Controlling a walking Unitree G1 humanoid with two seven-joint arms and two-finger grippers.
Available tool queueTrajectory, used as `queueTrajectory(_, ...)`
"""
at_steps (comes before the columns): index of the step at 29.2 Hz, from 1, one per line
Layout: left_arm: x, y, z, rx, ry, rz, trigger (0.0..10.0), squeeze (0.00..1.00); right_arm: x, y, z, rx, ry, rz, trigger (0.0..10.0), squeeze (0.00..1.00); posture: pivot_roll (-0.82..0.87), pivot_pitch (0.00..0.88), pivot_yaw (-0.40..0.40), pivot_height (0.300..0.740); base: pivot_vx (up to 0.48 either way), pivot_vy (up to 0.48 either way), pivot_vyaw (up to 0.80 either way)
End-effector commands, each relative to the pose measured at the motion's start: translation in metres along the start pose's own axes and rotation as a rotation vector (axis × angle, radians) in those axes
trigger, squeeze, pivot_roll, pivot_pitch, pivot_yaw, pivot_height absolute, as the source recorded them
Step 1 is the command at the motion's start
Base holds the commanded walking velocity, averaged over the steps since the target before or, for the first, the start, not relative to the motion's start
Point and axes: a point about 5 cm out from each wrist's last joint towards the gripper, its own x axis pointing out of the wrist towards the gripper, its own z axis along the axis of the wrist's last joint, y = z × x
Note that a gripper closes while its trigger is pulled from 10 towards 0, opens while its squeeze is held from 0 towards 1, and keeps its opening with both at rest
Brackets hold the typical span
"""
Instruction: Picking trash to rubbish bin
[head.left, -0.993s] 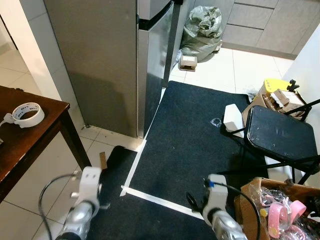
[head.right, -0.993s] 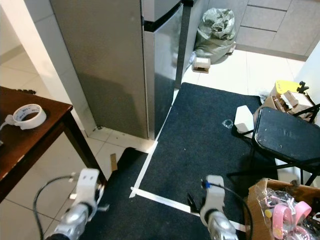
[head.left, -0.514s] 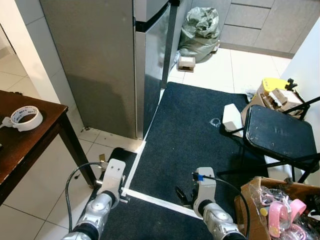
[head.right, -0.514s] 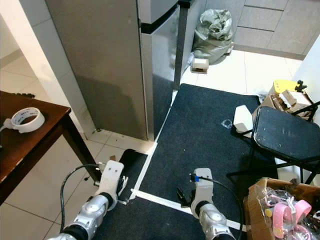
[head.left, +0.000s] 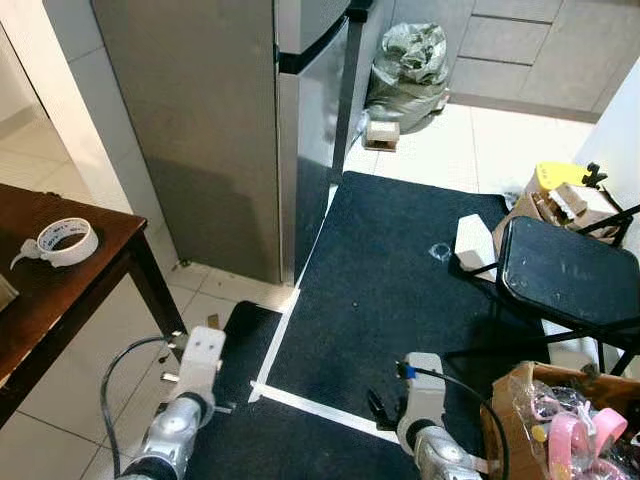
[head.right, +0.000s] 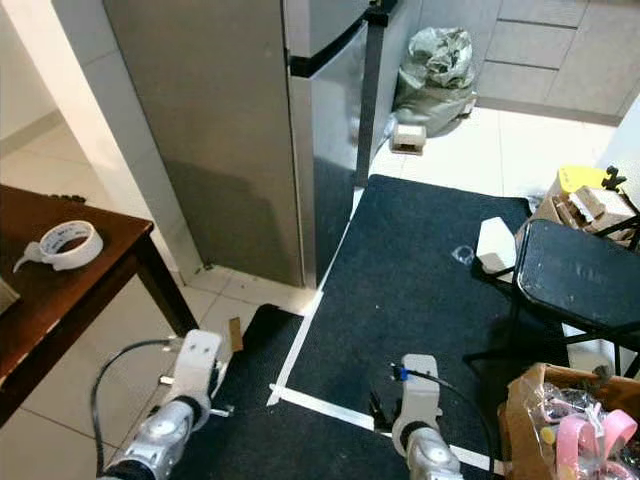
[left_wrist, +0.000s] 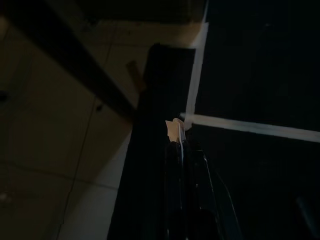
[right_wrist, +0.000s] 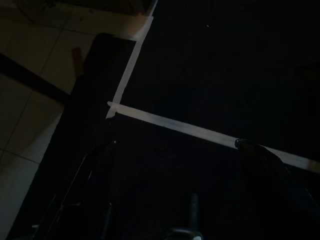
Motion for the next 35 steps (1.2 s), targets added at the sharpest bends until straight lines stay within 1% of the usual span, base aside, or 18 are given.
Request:
queueTrajectory(1, -0.007, 0.015, -0.019, 0.026, 0.088, 0.044, 10.0, 0.0, -0.002, -0.008, -0.004, -0.01, 0.038, -0.01, 10.0, 0.0, 0.04, 0.045, 0.006, 0.74, 0.0, 0.0, 0.0)
queueTrajectory(5, -0.008, 0.028, -0.02, 0.042, 0.113, 0.091, 10.0, 0.0, -0.001, -0.018, 0.003, -0.026, 0.032, -0.026, 10.0, 0.0, 0.05, 0.057, 0.005, 0.74, 0.0, 0.0, 0.0)
queueTrajectory(6, -0.005, 0.035, -0.014, 0.046, 0.102, 0.115, 10.0, 0.0, 0.0, -0.027, 0.011, -0.033, 0.021, -0.047, 10.0, 0.0, 0.05, 0.061, -0.002, 0.74, 0.0, 0.0, 0.0)
queueTrajectory(7, -0.005, 0.035, -0.014, 0.046, 0.102, 0.115, 10.0, 0.0, 0.0, -0.027, 0.011, -0.033, 0.021, -0.047, 10.0, 0.0, 0.05, 0.061, -0.002, 0.74, 0.0, 0.0, 0.0)
queueTrajectory(8, -0.002, 0.04, -0.005, 0.045, 0.079, 0.127, 10.0, 0.0, 0.001, -0.037, 0.02, -0.041, 0.008, -0.066, 10.0, 0.0, 0.05, 0.069, -0.014, 0.74, 0.0, 0.0, 0.0)
queueTrajectory(9, 0.001, 0.041, 0.004, 0.05, 0.055, 0.128, 10.0, 0.0, 0.001, -0.045, 0.026, -0.047, 0.002, -0.089, 10.0, 0.0, 0.05, 0.074, -0.021, 0.74, 0.0, 0.0, 0.0)
queueTrajectory(11, 0.003, 0.037, 0.009, 0.058, 0.038, 0.111, 10.0, 0.0, 0.0, -0.05, 0.026, -0.05, 0.009, -0.109, 10.0, 0.0, 0.05, 0.079, -0.022, 0.74, 0.0, 0.0, 0.0)
queueTrajectory(12, 0.002, 0.034, 0.007, 0.064, 0.045, 0.098, 10.0, 0.0, -0.002, -0.05, 0.022, -0.05, 0.021, -0.108, 10.0, 0.0, 0.05, 0.08, -0.022, 0.74, 0.0, 0.0, 0.0)
queueTrajectory(14, -0.004, 0.027, -0.013, 0.103, 0.101, 0.046, 10.0, 0.0, -0.007, -0.041, 0.002, -0.059, 0.073, -0.077, 10.0, 0.0, 0.05, 0.084, -0.018, 0.74, 0.0, 0.0, 0.0)
queueTrajectory(15, -0.004, 0.027, -0.013, 0.103, 0.101, 0.046, 10.0, 0.0, -0.007, -0.041, 0.002, -0.059, 0.073, -0.077, 10.0, 0.0, 0.05, 0.084, -0.018, 0.74, 0.0, 0.0, 0.0)
queueTrajectory(19, -0.029, 0.022, -0.062, 0.172, 0.244, -0.035, 10.0, 0.0, -0.027, -0.017, -0.052, -0.05, 0.194, -0.008, 10.0, 0.0, 0.04, 0.09, -0.01, 0.74, 0.0, 0.0, 0.0)
queueTrajectory(23, -0.03, 0.023, -0.066, 0.17, 0.258, -0.035, 10.0, 0.0, -0.029, -0.017, -0.057, -0.041, 0.208, -0.013, 10.0, 0.0, 0.04, 0.089, -0.009, 0.74, 0.0, 0.0, 0.0)
queueTrajectory(25, -0.026, 0.022, -0.058, 0.168, 0.244, -0.032, 10.0, 0.0, -0.026, -0.019, -0.052, -0.041, 0.2, -0.025, 10.0, 0.0, 0.05, 0.086, -0.01, 0.74, 0.0, 0.0, 0.0)
queueTrajectory(29, -0.006, 0.021, -0.022, 0.143, 0.155, 0.005, 10.0, 0.0, -0.008, -0.029, -0.012, -0.051, 0.11, -0.064, 10.0, 0.0, 0.05, 0.079, -0.011, 0.74, 0.0, 0.0, 0.0)
queueTrajectory(30, -0.006, 0.021, -0.022, 0.143, 0.155, 0.005, 10.0, 0.0, -0.008, -0.029, -0.012, -0.051, 0.11, -0.064, 10.0, 0.0, 0.05, 0.079, -0.011, 0.74, 0.0, 0.0, 0.0)
queueTrajectory(31, 0.0, 0.02, -0.008, 0.137, 0.113, 0.011, 10.0, 0.0, -0.003, -0.032, 0.004, -0.058, 0.073, -0.072, 10.0, 0.0, 0.04, 0.076, -0.011, 0.74, 0.0, 0.0, 0.0)
queueTrajectory(32, 0.0, 0.02, -0.008, 0.137, 0.113, 0.011, 10.0, 0.0, -0.003, -0.032, 0.004, -0.058, 0.073, -0.072, 10.0, 0.0, 0.04, 0.076, -0.011, 0.74, 0.0, 0.0, 0.0)
queueTrajectory(35, 0.01, 0.02, 0.022, 0.105, 0.015, 0.02, 10.0, 0.0, 0.006, -0.039, 0.034, -0.076, -0.005, -0.083, 10.0, 0.0, 0.04, 0.074, -0.012, 0.74, 0.0, 0.0, 0.0)
